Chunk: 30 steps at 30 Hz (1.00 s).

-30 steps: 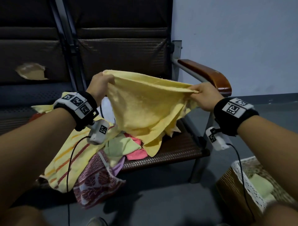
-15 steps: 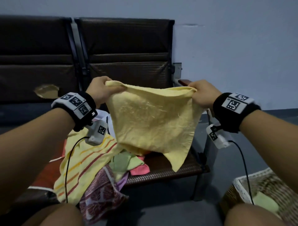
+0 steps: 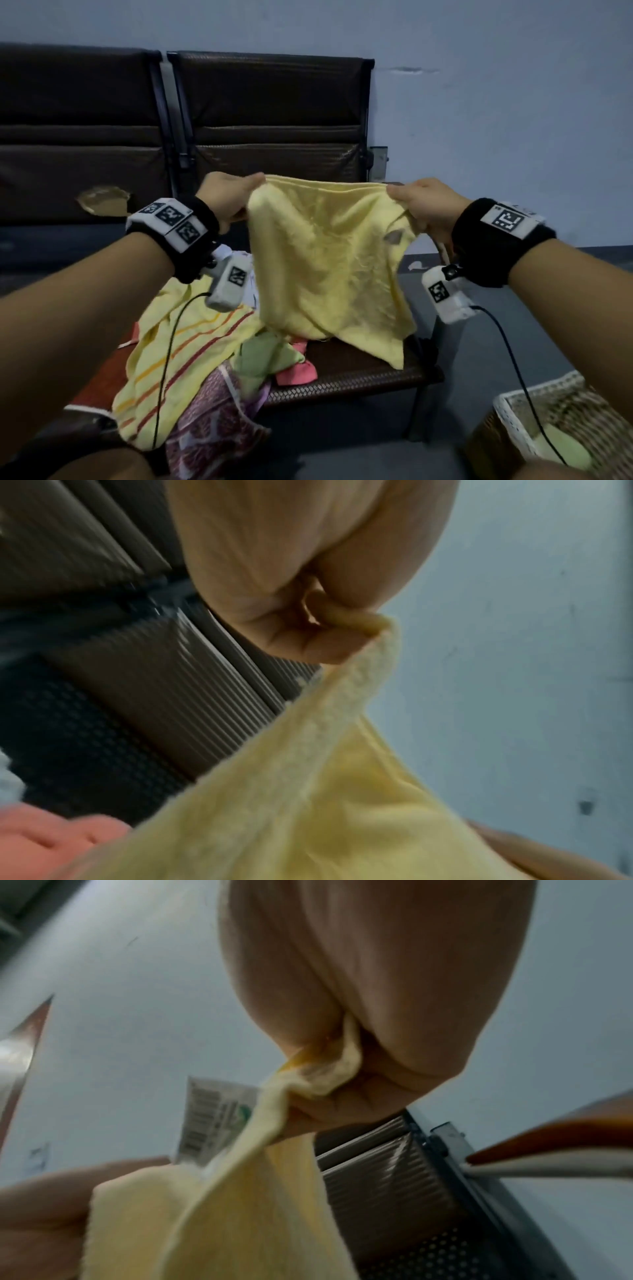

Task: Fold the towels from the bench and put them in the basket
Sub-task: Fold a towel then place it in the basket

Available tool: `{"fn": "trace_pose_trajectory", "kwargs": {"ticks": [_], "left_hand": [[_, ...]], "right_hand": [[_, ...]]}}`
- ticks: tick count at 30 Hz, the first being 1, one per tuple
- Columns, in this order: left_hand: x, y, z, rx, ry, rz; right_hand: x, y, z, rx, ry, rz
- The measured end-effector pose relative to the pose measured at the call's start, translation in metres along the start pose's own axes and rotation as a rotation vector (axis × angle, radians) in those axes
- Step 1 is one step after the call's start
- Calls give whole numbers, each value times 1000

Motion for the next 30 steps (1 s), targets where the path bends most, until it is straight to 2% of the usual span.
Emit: {"fn": "trace_pose_trajectory", "kwargs": {"ticks": [2,4,6,8,10,13,15,16,18,19,20,22,24,25,27,29,30], "left_hand": [[36,-16,9,-42,-183,-65],[74,-36,18,-9,-229,-204],[100,-56,23,88,-159,-301],[112,-68,25,172,-54,-342],[115,-71,23,158,-34,-407],[103,-58,20,167,-32,-371],[93,-49,17,203,-20,-337],[93,-46,15,182,-26,-394],[98,-46,7,50,-93,-653],[101,-48,4,-36,-142,-796],[102,-49,3,-123,-174,-879],[99,-39,2,-191,-159,-840],[92,-18,3,-132,-71,-685],[91,-8,7,-57,18,-622],[91,10,17,174,366,-521],[98,27,28,350,638,-403],[102,35,34,396,671,-335]], "right_hand": [[15,0,-7,29,58,-13],[32,1,-15,29,83,-46],[46,-2,-24,34,201,-114],[52,-3,-28,5,231,-201],[51,-5,-29,-23,166,-225],[46,-5,-24,-74,89,-209],[47,-6,-23,-144,50,-286],[49,-7,-26,-171,56,-343],[50,-7,-30,-198,86,-404],[49,-4,-32,-195,90,-393],[45,1,-32,-175,90,-357],[35,10,-28,-128,63,-287],[28,19,-23,-145,-75,-312],[24,25,-19,-167,-217,-304],[16,40,-14,-209,-512,-200],[7,56,-16,-237,-618,-19],[3,64,-18,-248,-588,82]]}}
Point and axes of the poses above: each hand's wrist, its own y-axis towards the middle knuckle, its own x-axis out of the palm, z = x × y, the point moved 5 cm from there along y, towards the middle knuckle, and after that the axes turned 11 degrees about -y, right-handed, at the moved point
